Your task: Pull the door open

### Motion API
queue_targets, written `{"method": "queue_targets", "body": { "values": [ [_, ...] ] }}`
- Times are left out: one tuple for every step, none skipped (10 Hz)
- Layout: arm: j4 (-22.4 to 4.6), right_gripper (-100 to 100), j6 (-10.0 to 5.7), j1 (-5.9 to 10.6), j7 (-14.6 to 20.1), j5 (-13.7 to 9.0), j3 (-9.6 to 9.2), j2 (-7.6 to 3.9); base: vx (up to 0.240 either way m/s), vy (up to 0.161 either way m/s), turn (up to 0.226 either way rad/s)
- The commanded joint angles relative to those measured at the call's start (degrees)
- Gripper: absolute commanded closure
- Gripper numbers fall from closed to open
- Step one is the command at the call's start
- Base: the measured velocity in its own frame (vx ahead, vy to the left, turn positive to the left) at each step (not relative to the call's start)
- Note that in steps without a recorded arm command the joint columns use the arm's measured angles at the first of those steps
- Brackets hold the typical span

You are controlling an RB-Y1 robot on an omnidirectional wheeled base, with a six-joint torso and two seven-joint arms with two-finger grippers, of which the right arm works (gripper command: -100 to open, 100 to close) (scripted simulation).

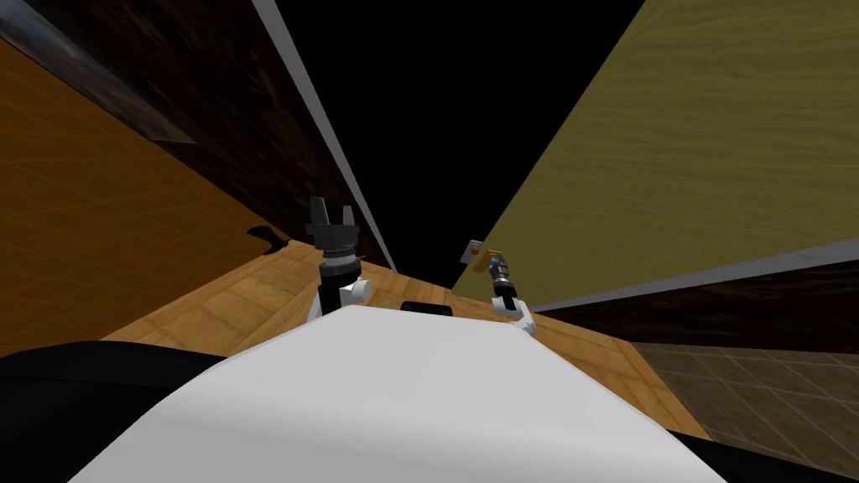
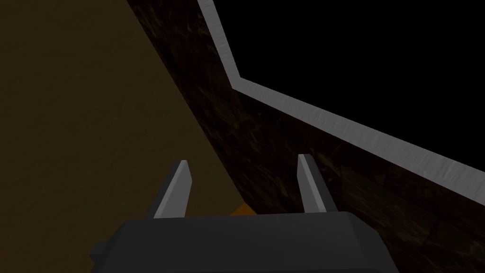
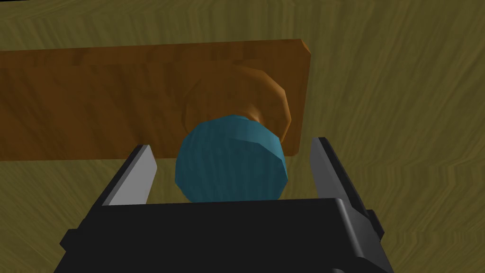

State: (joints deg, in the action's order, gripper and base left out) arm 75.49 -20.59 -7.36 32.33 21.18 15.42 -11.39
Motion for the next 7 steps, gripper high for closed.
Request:
{"method": "queue_targets", "body": {
  "values": [
    [0.07, 100, 0.17, -0.13, 0.06, -0.01, 0.06, -0.06, -0.011, -0.006, -0.019],
    [0.07, 100, 0.17, -0.13, 0.06, -0.01, 0.06, -0.06, -0.035, -0.019, 0.012],
    [0.07, 100, 0.17, -0.13, 0.06, -0.01, 0.06, -0.06, -0.034, -0.013, 0.021],
    [0.07, 100, 0.17, -0.13, 0.06, -0.01, 0.06, -0.06, -0.023, -0.005, 0.004],
    [0.07, 100, 0.17, -0.13, 0.06, -0.01, 0.06, -0.06, -0.012, 0.002, -0.006],
    [0.07, 100, 0.17, -0.13, 0.06, -0.01, 0.06, -0.06, 0.000, 0.000, 0.000],
    [-0.25, 100, 0.18, -1.17, 0.34, -0.03, 0.51, -0.62, -0.137, -0.043, -0.059]
  ]
}}
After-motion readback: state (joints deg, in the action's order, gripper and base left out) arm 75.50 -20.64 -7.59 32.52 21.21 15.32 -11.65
